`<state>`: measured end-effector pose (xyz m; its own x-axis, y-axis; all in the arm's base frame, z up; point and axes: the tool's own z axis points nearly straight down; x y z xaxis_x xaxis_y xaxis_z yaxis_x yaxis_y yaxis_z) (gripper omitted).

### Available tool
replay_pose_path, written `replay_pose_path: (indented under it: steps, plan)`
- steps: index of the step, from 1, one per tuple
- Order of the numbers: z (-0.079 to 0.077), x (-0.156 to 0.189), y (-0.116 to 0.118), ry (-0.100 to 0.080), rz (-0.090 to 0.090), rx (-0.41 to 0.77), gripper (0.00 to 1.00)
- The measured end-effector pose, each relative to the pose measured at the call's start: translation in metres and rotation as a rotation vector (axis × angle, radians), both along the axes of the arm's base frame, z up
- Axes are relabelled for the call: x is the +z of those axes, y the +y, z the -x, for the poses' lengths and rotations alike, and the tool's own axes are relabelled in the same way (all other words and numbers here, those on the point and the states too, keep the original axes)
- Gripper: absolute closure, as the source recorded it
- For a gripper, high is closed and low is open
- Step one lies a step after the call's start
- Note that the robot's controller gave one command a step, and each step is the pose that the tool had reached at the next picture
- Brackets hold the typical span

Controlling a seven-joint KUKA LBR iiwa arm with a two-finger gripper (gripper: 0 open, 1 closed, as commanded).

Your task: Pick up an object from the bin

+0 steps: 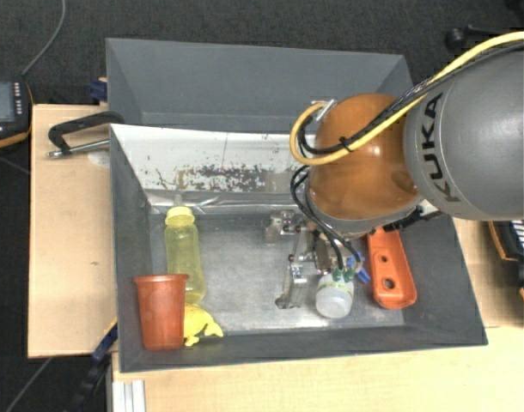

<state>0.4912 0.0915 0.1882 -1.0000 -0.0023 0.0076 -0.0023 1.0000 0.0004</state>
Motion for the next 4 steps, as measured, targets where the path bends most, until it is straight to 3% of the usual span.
replay_pose_path:
  steps: [1,2,4]
  plan:
    - [-0.002,0.004,0.0,-0.009,-0.001,-0.001,0.0]
    - [-0.013,-0.047,-0.043,-0.01,-0.002,-0.022,0.0]
    - [-0.023,-0.069,-0.061,-0.001,-0.001,-0.033,0.0]
